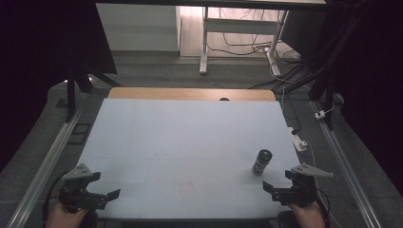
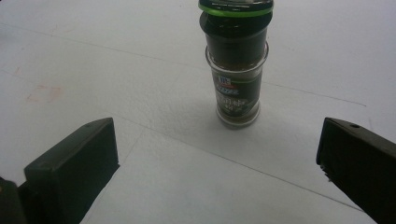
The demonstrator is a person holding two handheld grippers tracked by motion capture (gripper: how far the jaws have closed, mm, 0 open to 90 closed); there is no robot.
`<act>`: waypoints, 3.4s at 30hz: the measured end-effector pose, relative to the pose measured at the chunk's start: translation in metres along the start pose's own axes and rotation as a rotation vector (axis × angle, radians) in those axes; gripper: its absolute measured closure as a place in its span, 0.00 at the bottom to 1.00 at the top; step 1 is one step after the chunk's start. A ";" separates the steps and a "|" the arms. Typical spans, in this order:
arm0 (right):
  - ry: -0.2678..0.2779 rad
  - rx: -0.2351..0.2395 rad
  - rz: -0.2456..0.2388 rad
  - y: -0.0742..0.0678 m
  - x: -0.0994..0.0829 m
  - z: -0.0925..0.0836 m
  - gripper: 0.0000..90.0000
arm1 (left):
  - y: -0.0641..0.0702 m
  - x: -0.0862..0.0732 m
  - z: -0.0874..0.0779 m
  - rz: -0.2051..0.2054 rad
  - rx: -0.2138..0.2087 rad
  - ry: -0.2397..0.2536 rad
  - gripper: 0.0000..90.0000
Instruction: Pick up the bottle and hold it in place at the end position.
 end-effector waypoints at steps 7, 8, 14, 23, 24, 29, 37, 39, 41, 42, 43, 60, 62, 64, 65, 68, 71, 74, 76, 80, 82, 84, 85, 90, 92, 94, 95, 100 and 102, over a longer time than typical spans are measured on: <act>-0.013 -0.003 -0.017 -0.002 0.000 0.001 0.00 | 0.004 0.001 0.002 0.034 0.031 -0.023 0.00; -0.013 -0.003 -0.017 -0.002 0.000 0.001 0.00 | 0.004 0.001 0.002 0.035 0.032 -0.025 0.00; -0.018 -0.007 -0.027 -0.003 0.000 0.002 0.00 | 0.003 0.001 0.002 0.024 0.035 -0.019 0.00; -0.048 -0.009 -0.037 -0.004 0.000 0.005 0.00 | 0.003 0.001 0.001 0.019 0.038 -0.012 0.00; -0.049 -0.012 -0.041 -0.004 -0.001 0.005 0.00 | 0.003 0.001 0.001 0.018 0.036 -0.011 0.00; -0.045 -0.010 -0.053 -0.005 0.000 0.005 0.00 | 0.003 0.001 0.000 0.018 0.040 -0.008 0.00; -0.030 0.008 -0.065 -0.005 0.005 0.008 0.00 | 0.003 0.001 0.000 0.018 0.054 -0.005 0.00; -0.031 0.009 -0.071 -0.005 0.005 0.009 0.00 | 0.003 0.001 0.000 0.017 0.054 -0.005 0.00; -0.030 0.010 -0.079 -0.005 0.007 0.011 0.00 | 0.003 0.001 0.000 0.016 0.056 -0.005 0.00; -0.030 0.010 -0.079 -0.005 0.007 0.011 0.00 | 0.003 0.001 0.000 0.016 0.058 -0.005 0.00; -0.028 0.012 -0.085 -0.005 0.008 0.012 0.00 | 0.003 0.001 0.000 0.017 0.059 -0.006 0.00; -0.035 0.017 -0.108 0.001 0.021 0.032 0.00 | 0.005 0.001 0.000 0.024 0.090 -0.015 0.00; -0.041 -0.010 -0.121 0.002 0.024 0.038 0.00 | 0.005 0.001 0.000 0.024 0.095 -0.017 0.00; -0.051 -0.029 -0.143 0.003 0.026 0.043 0.00 | 0.005 0.001 0.000 0.025 0.101 -0.017 0.00; -0.054 -0.033 -0.148 0.003 0.027 0.046 0.00 | 0.005 0.001 0.000 0.025 0.103 -0.017 0.00; -0.060 -0.028 -0.151 0.005 0.029 0.050 0.00 | 0.005 0.001 0.000 0.022 0.106 -0.018 0.00; -0.073 -0.017 -0.151 0.009 0.031 0.054 0.00 | 0.005 0.001 0.000 0.021 0.107 -0.019 0.00; -0.085 -0.009 -0.153 0.013 0.031 0.059 0.00 | 0.005 0.001 0.000 0.018 0.108 -0.018 0.00; -0.093 -0.008 -0.159 0.015 0.031 0.063 0.00 | 0.004 0.001 0.000 0.016 0.106 -0.017 0.00; -0.122 0.002 -0.168 0.018 0.030 0.072 0.00 | 0.004 0.000 0.000 0.012 0.105 -0.015 0.00; -0.125 0.011 -0.172 0.019 0.030 0.073 0.00 | 0.004 0.000 0.000 0.009 0.103 -0.014 0.00; -0.126 0.018 -0.188 0.021 0.030 0.076 0.01 | 0.004 0.000 0.000 0.009 0.102 -0.015 0.00; -0.127 0.018 -0.188 0.022 0.030 0.077 0.02 | 0.004 0.000 0.000 0.009 0.101 -0.015 0.00; -0.124 0.049 -0.200 0.027 0.028 0.077 0.18 | 0.004 0.000 0.000 0.008 0.099 -0.014 0.00; -0.117 0.067 -0.200 0.028 0.029 0.076 0.25 | 0.004 0.000 0.000 0.008 0.098 -0.015 0.00; -0.117 0.078 -0.207 0.027 0.029 0.077 0.30 | 0.003 0.000 0.000 0.008 0.097 -0.015 0.00; -0.119 0.076 -0.216 0.027 0.028 0.077 0.32 | 0.004 0.000 0.000 0.008 0.097 -0.016 0.00; -0.125 0.074 -0.250 0.028 0.028 0.078 0.40 | 0.003 0.001 0.000 0.008 0.096 -0.019 0.00; -0.118 0.083 -0.278 0.027 0.028 0.078 0.51 | 0.003 0.001 0.000 0.009 0.096 -0.020 0.00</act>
Point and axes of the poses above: each handheld gripper's, and its own axes: z roughly forward along the jaws, x roughly out of its top, y roughly to its right, the point moved 3 cm from there along z, roughly forward along the jaws, and after that the axes turned 11 degrees about z, right-handed, at the moved point
